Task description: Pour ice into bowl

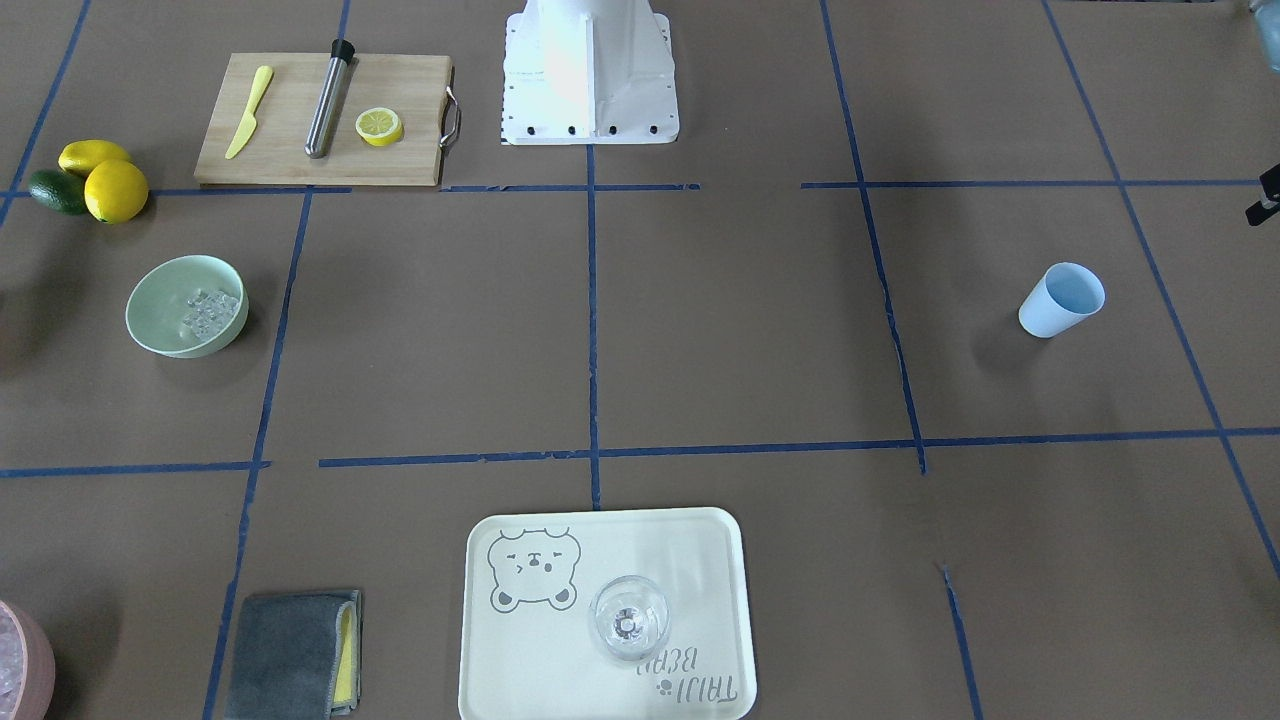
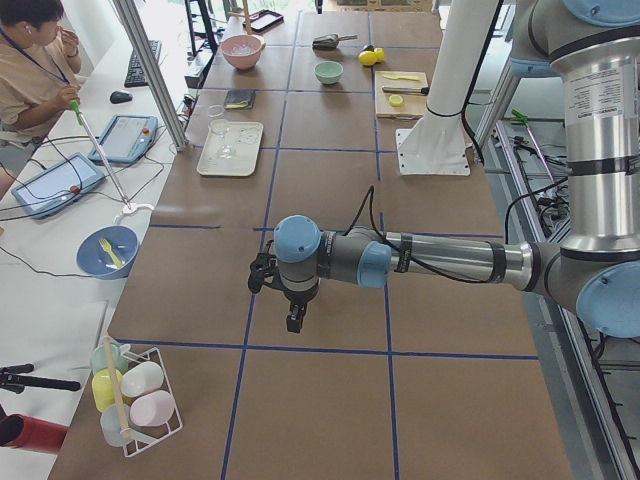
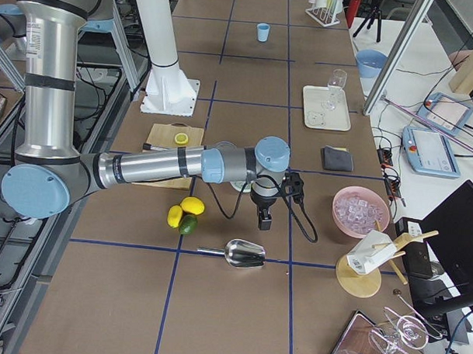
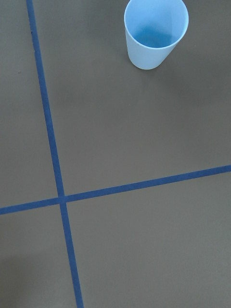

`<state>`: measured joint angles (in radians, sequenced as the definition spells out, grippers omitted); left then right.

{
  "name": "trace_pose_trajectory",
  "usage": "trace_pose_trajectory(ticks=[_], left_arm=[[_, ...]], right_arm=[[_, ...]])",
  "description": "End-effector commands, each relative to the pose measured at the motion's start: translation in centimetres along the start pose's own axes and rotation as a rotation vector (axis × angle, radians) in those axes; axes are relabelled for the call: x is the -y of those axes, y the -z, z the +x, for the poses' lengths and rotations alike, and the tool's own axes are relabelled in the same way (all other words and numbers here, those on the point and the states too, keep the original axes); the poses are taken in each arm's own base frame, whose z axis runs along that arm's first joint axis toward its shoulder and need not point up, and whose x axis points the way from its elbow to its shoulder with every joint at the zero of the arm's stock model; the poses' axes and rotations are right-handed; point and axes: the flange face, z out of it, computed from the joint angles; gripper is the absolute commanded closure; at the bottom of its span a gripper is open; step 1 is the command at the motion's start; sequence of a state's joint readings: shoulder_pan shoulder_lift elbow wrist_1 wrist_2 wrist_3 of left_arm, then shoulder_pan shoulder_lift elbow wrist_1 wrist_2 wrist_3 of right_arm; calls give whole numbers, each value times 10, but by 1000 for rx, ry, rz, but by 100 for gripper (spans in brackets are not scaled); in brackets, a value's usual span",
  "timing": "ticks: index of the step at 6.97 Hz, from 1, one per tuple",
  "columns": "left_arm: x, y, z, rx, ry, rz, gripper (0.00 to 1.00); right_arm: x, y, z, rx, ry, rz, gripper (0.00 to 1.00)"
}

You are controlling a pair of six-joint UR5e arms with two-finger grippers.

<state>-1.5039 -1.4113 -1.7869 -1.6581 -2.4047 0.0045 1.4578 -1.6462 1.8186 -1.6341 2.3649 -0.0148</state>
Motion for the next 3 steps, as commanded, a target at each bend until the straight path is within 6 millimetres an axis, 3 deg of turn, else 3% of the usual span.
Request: trace_pose_trajectory(ticks=[1,2,3], left_arm=[[-13,26,-47,23,91,63,0],[-17,29,-52,23,103,69,0],[-8,33,-47,22,89,80,0]], right_arm=[[0,-7,7,6,10,-15,0],[2,-4,4,2,15,-8,0],[1,-4,8,0,12,-8,0]])
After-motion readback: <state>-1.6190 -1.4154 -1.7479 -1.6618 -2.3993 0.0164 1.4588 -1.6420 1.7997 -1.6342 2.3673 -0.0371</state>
